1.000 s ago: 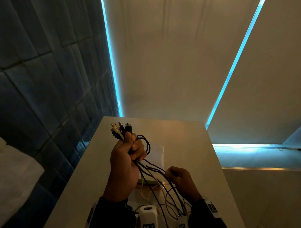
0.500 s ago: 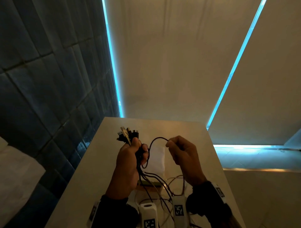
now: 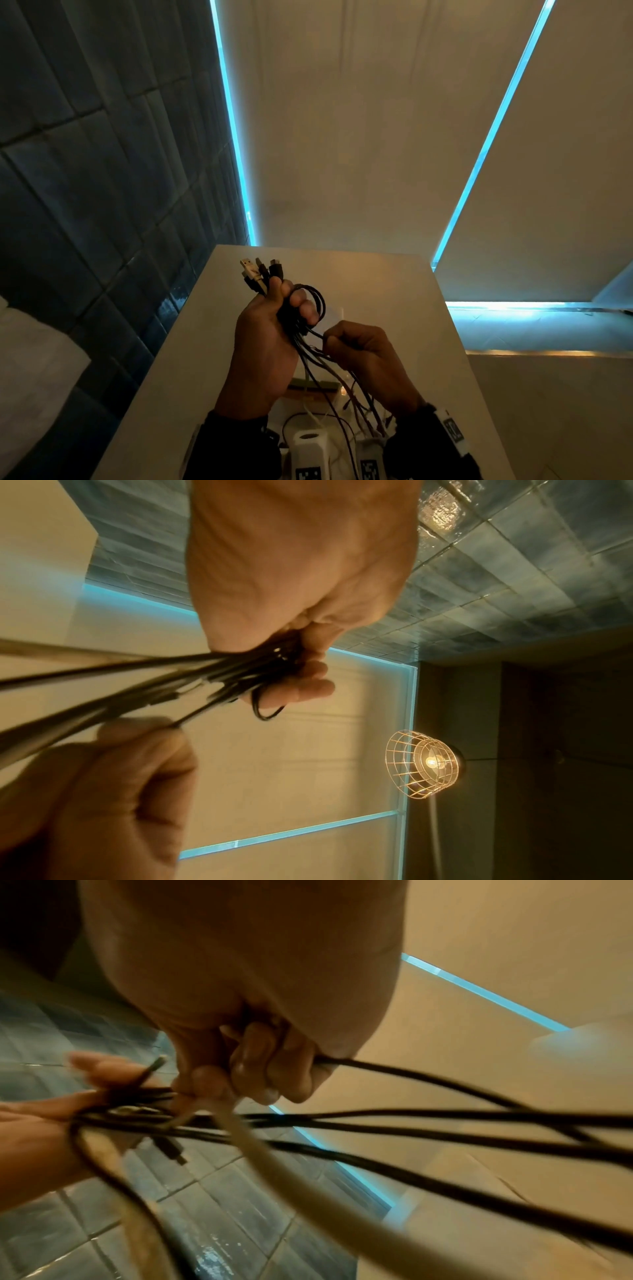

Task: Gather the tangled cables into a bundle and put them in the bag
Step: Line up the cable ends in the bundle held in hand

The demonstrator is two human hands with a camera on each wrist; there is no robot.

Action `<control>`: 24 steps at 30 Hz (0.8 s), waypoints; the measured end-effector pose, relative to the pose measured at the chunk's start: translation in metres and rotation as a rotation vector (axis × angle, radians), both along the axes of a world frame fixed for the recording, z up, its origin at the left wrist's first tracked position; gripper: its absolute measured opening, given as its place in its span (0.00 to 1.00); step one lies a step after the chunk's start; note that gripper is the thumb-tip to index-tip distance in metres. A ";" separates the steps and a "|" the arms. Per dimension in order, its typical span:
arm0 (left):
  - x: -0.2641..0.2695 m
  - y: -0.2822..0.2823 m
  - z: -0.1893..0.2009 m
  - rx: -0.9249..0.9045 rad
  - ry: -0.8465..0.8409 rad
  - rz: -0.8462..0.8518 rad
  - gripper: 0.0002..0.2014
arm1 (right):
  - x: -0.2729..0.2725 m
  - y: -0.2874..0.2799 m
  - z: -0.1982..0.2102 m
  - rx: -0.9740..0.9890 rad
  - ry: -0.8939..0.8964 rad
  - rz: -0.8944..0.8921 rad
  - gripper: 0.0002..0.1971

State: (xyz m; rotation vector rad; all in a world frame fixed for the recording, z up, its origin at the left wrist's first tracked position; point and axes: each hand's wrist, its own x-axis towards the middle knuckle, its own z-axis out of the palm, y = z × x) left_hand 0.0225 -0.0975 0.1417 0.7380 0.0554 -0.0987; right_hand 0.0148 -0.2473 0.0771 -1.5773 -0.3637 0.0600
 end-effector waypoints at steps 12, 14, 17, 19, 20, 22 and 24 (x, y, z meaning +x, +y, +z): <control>-0.002 -0.003 -0.001 0.105 -0.087 -0.022 0.12 | 0.012 -0.008 -0.049 -0.096 0.084 -0.095 0.12; -0.002 -0.002 -0.001 0.110 -0.095 -0.021 0.12 | 0.013 -0.007 -0.055 -0.107 0.086 -0.100 0.11; -0.003 0.000 0.000 0.113 -0.100 -0.015 0.13 | 0.017 -0.007 -0.064 -0.137 0.094 -0.122 0.10; -0.003 0.001 0.002 0.115 -0.107 -0.013 0.13 | 0.020 -0.007 -0.071 -0.167 0.105 -0.138 0.10; -0.004 0.002 0.003 0.114 -0.108 -0.012 0.13 | 0.021 -0.008 -0.076 -0.192 0.109 -0.148 0.11; -0.004 0.003 0.003 0.112 -0.107 -0.009 0.12 | 0.022 -0.010 -0.086 -0.259 0.129 -0.181 0.11; -0.004 0.003 0.002 0.120 -0.097 0.002 0.12 | 0.024 -0.012 -0.095 -0.325 0.153 -0.223 0.13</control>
